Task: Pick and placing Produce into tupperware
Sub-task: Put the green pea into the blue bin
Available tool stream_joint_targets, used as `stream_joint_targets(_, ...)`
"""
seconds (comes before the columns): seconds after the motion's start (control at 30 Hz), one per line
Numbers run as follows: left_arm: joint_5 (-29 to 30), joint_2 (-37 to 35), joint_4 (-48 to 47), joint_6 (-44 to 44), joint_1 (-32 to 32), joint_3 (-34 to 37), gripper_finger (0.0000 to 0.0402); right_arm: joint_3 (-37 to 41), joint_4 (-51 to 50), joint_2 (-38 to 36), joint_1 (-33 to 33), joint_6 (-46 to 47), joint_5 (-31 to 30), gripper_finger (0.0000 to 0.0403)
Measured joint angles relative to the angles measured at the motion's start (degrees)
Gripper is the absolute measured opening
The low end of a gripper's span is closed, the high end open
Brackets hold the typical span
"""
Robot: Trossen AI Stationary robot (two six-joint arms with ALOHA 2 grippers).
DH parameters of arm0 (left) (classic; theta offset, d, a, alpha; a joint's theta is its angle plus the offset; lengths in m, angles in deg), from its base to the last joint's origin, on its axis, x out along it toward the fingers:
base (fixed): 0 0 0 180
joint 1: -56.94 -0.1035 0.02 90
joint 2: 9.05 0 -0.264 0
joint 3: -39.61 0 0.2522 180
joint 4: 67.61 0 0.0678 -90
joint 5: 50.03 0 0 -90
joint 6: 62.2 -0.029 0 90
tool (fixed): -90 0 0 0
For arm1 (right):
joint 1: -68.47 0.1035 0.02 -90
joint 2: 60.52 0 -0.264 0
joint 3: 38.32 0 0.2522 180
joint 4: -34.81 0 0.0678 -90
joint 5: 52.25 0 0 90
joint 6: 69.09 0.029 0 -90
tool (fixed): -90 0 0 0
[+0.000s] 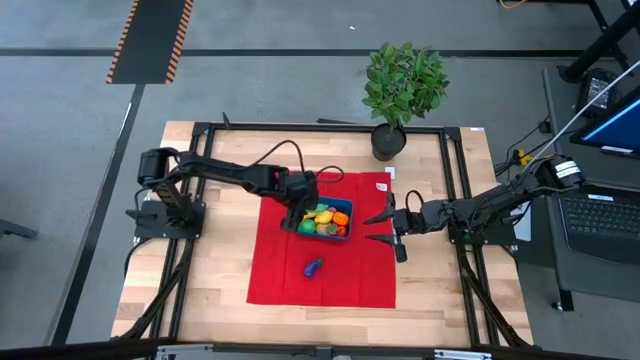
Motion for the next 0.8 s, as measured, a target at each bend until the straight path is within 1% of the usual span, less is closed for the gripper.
stream_joint_targets(0.13, 0.02, 1.17, 0.02, 0.04, -1.01, -0.02, 0.0117, 0.0, -0.14, 0.0, 0.0, 0.0, 0.0, 0.0179)
stream_joint_targets(0.47, 0.02, 1.2, -0.58, 0.04, -1.41, -0.02, 0.0122, 0.0, -0.29, 0.0, 0.0, 0.08, -0.02, 0.0179)
stream_joint_targets(0.8, 0.7, 1.2, -0.4, 0.07, -1.41, -0.02, 0.0176, 0.0, -0.4, 0.0, 0.0, 0.13, -0.04, 0.0179)
